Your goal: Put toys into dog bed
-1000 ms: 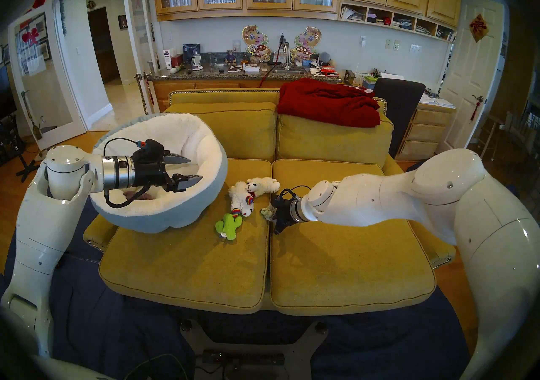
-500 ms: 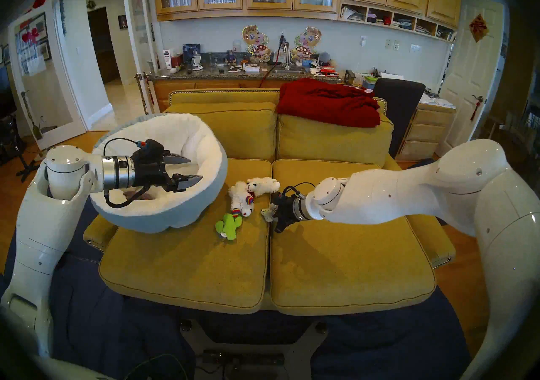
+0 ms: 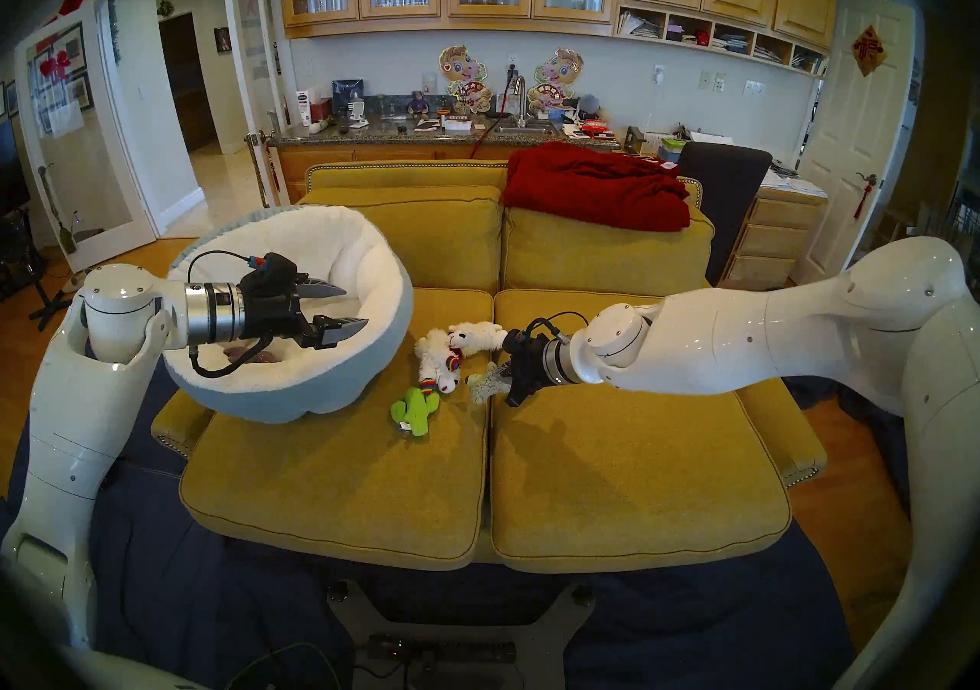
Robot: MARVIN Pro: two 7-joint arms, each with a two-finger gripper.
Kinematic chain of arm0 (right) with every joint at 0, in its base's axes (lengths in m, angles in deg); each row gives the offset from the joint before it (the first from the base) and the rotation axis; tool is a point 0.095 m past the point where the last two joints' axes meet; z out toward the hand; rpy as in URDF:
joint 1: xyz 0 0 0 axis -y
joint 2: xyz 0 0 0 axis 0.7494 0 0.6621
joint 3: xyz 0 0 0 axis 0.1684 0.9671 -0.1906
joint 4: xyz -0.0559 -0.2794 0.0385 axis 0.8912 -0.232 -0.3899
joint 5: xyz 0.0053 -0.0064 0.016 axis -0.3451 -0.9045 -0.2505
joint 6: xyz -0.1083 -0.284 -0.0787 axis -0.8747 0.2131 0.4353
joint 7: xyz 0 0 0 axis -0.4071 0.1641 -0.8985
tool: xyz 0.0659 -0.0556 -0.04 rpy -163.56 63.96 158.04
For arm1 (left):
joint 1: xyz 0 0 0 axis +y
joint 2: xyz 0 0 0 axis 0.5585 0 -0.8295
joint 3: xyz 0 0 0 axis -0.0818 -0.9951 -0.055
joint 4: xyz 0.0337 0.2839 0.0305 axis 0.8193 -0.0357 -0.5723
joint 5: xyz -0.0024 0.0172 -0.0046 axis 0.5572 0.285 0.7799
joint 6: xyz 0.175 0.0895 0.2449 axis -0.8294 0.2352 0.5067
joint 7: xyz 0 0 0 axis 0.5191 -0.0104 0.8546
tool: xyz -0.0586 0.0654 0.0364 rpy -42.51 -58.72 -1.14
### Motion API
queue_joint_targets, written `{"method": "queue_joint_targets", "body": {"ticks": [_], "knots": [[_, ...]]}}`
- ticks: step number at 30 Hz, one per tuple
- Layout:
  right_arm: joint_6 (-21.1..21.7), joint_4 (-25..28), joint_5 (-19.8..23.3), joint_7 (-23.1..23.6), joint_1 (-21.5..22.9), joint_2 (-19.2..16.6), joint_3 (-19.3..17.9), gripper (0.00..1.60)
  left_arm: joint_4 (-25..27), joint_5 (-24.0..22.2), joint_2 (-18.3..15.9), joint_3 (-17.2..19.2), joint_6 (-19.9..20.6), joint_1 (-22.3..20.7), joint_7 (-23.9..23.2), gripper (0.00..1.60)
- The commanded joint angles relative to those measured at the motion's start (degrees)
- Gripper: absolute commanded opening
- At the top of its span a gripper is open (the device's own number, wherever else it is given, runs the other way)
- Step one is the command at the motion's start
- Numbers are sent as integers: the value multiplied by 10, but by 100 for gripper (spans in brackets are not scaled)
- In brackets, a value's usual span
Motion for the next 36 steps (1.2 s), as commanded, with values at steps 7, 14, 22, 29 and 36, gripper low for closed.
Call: {"method": "queue_joint_targets", "body": {"ticks": [7,14,22,29,36], "knots": [[32,5,1,15,18,2,2,0,10,-5,0,11,-3,-16,1,160],[33,6,-2,21,6,9,4,55,10,-5,0,11,-3,-16,1,160],[28,2,-6,29,3,11,4,119,10,-5,0,11,-3,-16,1,160],[25,1,-13,34,1,16,5,148,10,-5,0,11,-3,-16,1,160],[28,-22,-17,40,-7,33,5,156,10,-5,0,11,-3,-16,1,160]]}}
